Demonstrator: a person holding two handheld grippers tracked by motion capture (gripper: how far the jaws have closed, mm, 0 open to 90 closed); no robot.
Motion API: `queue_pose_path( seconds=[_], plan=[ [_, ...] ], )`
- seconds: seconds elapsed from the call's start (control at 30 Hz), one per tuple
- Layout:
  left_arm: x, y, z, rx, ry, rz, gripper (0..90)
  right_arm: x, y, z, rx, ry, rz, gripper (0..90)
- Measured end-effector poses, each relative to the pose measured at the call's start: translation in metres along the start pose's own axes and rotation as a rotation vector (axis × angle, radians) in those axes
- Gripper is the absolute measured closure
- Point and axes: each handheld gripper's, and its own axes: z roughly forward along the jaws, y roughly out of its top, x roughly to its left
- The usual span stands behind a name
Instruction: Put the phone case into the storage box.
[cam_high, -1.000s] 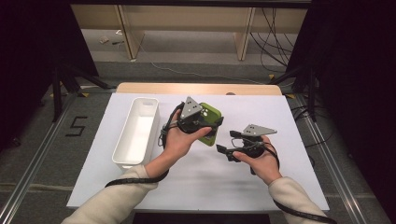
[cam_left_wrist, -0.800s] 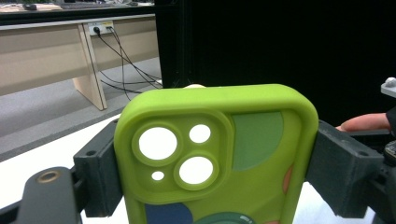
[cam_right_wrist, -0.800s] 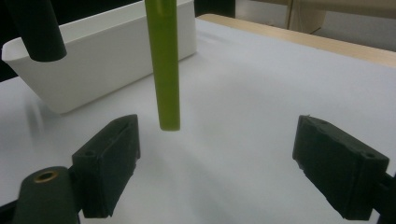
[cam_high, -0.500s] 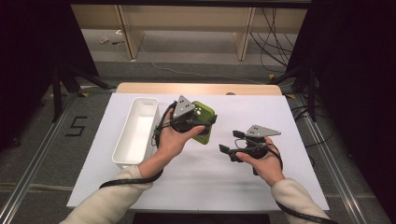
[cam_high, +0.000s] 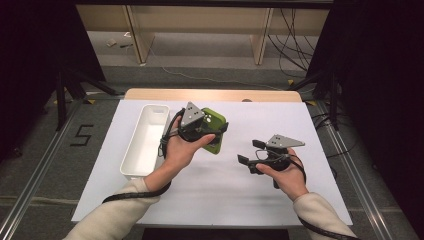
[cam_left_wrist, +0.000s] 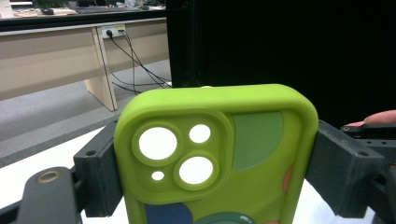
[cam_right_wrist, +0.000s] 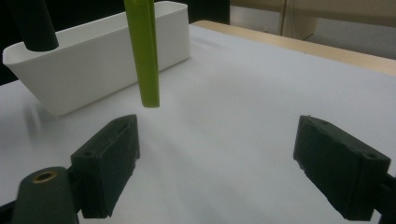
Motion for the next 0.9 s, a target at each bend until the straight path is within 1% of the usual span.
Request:
queue_pose_path(
  seconds=[0.2, 0.4, 0.6, 0.9],
  plan=[
    [0.004, 0.001, -0.004, -0.007, 0.011, -0.003, 16.2, -0.001, 0.0, -0.003, -0.008, -0.001, -0.008, 15.6],
    [0.009, 0.001, -0.009, -0.007, 0.022, -0.006, 16.2, -0.003, 0.0, -0.012, -0.022, -0.002, -0.011, 15.4],
    [0.013, 0.002, -0.012, -0.012, 0.035, -0.008, 16.2, -0.006, -0.002, -0.022, -0.036, -0.025, -0.018, 15.3],
    [0.018, 0.001, -0.019, -0.012, 0.05, -0.004, 16.2, -0.005, -0.005, -0.031, -0.048, -0.036, -0.033, 15.2]
  ],
)
